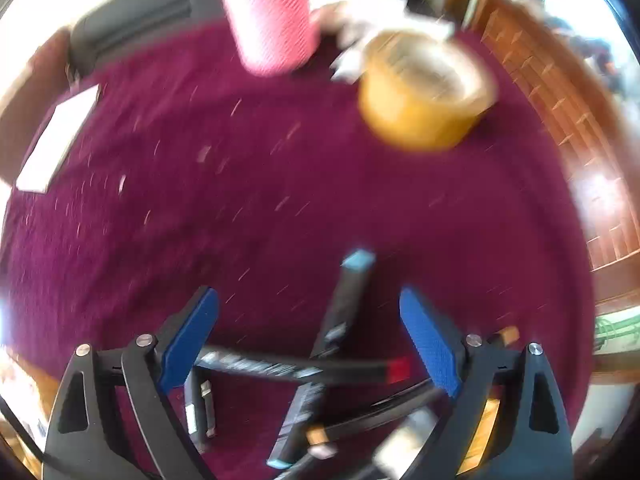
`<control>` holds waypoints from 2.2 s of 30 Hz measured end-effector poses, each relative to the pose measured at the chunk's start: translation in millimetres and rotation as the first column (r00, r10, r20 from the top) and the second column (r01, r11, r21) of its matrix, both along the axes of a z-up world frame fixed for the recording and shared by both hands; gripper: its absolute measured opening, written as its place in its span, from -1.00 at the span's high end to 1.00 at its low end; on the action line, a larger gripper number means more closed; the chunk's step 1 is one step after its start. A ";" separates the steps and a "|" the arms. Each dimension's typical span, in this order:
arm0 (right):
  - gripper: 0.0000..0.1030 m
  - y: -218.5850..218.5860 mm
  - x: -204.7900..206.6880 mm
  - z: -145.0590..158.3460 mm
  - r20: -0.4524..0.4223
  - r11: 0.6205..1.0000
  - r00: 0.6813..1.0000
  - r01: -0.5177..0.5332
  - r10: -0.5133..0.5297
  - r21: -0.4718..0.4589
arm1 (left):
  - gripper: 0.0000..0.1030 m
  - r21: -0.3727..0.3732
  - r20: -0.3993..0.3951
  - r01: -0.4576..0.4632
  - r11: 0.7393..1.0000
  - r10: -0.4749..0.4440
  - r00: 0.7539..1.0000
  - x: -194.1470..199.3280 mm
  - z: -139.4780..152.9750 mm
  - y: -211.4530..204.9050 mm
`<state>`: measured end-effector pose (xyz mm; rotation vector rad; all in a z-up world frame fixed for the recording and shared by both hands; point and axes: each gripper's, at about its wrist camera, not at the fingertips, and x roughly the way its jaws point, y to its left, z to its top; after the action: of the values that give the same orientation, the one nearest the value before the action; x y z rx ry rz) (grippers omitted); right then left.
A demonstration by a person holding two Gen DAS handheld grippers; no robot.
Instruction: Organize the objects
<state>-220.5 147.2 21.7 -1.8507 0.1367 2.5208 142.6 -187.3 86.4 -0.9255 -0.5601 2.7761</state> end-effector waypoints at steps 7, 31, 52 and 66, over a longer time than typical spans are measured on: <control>0.01 -83.9 53.1 -7.1 0.083 0.945 0.945 -0.321 0.316 0.061 | -0.86 0.025 0.024 0.035 0.999 -0.035 0.999 -10.4 -11.3 3.1; -0.23 40.3 229.9 38.3 -0.502 0.871 0.858 -0.164 -0.106 -0.464 | -0.85 -0.423 0.142 0.402 0.812 -0.379 0.914 -53.3 -28.0 193.1; -0.29 44.7 233.9 41.7 -0.524 0.865 0.849 -0.207 -0.074 -0.458 | 0.78 -0.220 0.231 0.441 0.870 -0.393 0.890 -83.1 -34.1 177.6; -0.28 -96.9 174.3 14.8 -0.244 0.914 0.885 -0.407 0.397 0.011 | 0.77 -0.084 0.050 0.247 0.965 -0.243 0.969 -0.9 22.0 27.2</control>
<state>-46.3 50.3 36.6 -1.7263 -0.2236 3.0368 141.7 -160.1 108.4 -0.9954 -0.3041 2.5827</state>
